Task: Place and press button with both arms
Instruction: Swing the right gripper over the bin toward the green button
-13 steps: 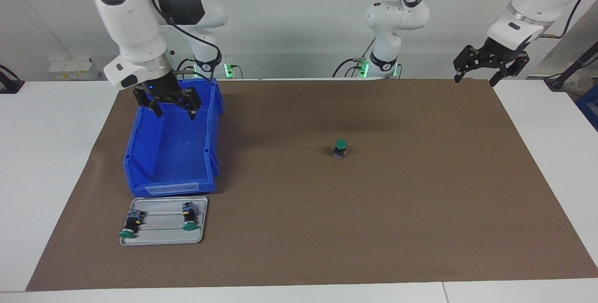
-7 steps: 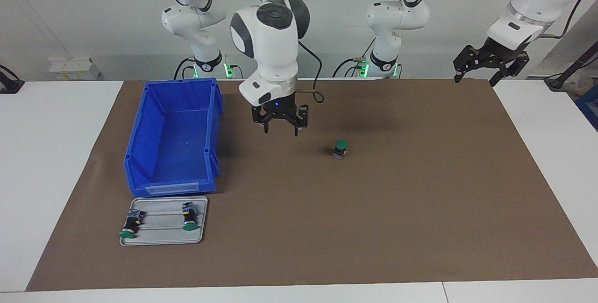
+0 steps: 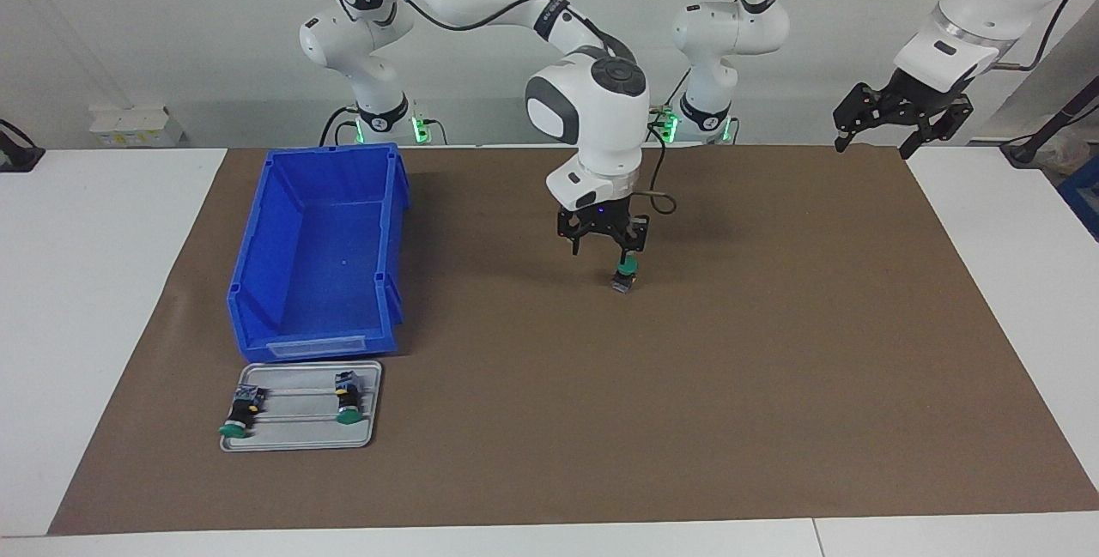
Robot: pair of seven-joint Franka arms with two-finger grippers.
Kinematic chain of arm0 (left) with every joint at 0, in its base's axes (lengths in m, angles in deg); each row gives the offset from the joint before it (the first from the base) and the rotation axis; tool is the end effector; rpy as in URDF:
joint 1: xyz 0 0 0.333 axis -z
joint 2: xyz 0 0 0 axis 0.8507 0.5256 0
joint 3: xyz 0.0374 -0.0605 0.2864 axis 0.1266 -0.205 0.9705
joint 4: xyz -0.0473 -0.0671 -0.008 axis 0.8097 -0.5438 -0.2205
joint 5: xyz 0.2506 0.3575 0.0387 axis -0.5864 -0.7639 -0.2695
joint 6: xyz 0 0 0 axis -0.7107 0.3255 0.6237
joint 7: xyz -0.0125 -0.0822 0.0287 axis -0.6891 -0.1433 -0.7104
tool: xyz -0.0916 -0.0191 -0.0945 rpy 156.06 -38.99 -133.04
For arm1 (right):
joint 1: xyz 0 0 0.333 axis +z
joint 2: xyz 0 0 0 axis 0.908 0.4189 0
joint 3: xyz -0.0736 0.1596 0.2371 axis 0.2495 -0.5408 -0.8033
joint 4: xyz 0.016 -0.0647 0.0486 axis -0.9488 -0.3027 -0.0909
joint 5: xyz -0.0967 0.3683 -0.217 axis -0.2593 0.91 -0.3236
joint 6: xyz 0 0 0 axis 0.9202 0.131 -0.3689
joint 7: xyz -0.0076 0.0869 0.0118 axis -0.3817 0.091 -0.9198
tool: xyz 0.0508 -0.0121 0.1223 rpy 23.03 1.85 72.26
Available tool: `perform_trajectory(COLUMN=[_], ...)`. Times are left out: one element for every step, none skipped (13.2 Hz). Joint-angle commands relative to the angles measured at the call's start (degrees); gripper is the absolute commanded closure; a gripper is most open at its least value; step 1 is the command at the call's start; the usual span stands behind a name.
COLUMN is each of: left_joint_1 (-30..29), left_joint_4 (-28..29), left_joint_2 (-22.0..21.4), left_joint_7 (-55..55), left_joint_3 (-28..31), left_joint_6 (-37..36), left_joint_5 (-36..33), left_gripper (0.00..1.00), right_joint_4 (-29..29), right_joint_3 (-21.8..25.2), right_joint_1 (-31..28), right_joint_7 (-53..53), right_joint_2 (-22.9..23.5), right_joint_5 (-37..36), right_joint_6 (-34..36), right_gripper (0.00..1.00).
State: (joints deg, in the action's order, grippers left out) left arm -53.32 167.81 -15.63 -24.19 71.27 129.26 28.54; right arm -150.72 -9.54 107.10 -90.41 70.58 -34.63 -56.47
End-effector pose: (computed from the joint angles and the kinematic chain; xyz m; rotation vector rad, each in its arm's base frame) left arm 0.5808 -0.0022 0.6029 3.0939 -0.3153 -0.0595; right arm 0.5693 0.5107 0.3236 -3.0550 0.5577 -0.2063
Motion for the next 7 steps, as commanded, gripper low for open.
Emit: perform_trajectory(left_joint_1=[-0.67, -0.67, -0.67, -0.67, -0.67, -0.67, -0.67], left_joint_4=[1.78, 1.78, 1.78, 1.78, 1.78, 1.78, 1.78], left_joint_2=[-1.65, -1.74, -1.65, -1.74, -1.65, -1.74, -1.65], left_joint_7=[0.12, 0.12, 0.12, 0.12, 0.12, 0.12, 0.12], left_joint_3=[-0.38, -0.38, -0.38, -0.38, -0.38, -0.38, -0.38], left_joint_6=[-0.15, -0.06, -0.15, -0.15, -0.15, -0.15, -0.15], left_joint_5=[0.53, 0.53, 0.53, 0.53, 0.53, 0.53, 0.53], left_gripper=[0.00, 0.00, 0.00, 0.00, 0.00, 0.00, 0.00], right_joint_4=[4.16, 4.43, 4.60, 4.60, 4.60, 4.60, 4.95], right_joint_3=[0.23, 0.14, 0.14, 0.14, 0.05, 0.05, 0.23], right_joint_1=[0.15, 0.58, 0.59, 0.67, 0.68, 0.68, 0.94], right_joint_7=[-4.17, -4.88, -4.89, -4.89, -4.89, -4.80, -4.89], right_joint_2=[4.29, 4.73, 4.82, 4.82, 4.91, 5.17, 5.96], right_joint_5=[-1.22, -1.31, -1.22, -1.22, -1.31, -1.31, -1.48], right_joint_6=[-2.66, -3.72, -3.99, -4.51, -5.56, -7.14, -7.68], right_gripper=[0.16, 0.16, 0.16, 0.16, 0.17, 0.17, 0.17])
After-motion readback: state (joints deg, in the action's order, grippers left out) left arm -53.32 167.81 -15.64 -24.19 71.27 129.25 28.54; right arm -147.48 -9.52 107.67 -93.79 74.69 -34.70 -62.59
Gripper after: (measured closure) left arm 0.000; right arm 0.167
